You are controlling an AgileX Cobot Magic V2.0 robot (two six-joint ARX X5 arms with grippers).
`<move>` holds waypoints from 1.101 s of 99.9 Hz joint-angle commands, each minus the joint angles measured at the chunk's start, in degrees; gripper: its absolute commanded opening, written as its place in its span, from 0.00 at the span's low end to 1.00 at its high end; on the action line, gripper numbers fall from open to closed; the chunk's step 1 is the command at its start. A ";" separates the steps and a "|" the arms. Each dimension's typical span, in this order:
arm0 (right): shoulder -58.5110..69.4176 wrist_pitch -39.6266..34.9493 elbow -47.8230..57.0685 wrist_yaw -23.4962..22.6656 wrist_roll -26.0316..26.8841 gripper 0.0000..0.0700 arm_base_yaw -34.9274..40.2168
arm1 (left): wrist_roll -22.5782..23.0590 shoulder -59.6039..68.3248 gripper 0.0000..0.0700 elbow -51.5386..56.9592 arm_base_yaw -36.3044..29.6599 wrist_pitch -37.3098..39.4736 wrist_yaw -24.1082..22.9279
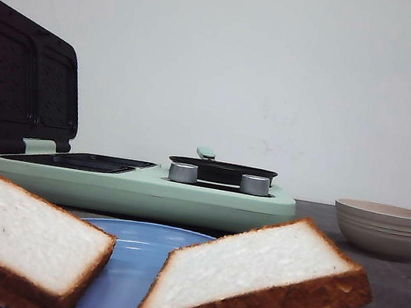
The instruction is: Make breakfast with bread and shrimp
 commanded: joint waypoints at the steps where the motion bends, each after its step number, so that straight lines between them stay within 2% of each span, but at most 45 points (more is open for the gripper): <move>1: -0.04 0.77 -0.22 -0.02 -0.24 0.01 -0.04 | -0.11 -0.04 0.00 -0.98 0.02 -0.26 0.04; 62: -0.04 0.79 -0.22 0.00 0.48 0.01 -0.04 | -0.11 -0.04 0.00 -0.98 0.02 -0.26 0.04; 74: -0.04 1.03 -0.22 0.04 5.53 0.01 -0.04 | -0.74 -0.04 0.00 -0.92 0.02 -0.20 0.04; 83: -0.04 4.11 -0.15 0.02 11.34 0.01 -0.04 | -6.25 -0.04 0.00 -0.42 0.02 0.33 0.00; 95: -0.04 7.87 0.96 0.85 16.46 0.00 -0.04 | -10.08 -0.04 0.00 1.25 0.02 2.01 0.02; 110: 0.85 1.36 8.81 6.32 22.40 0.00 -0.07 | -15.34 0.48 0.00 7.48 0.02 1.16 0.02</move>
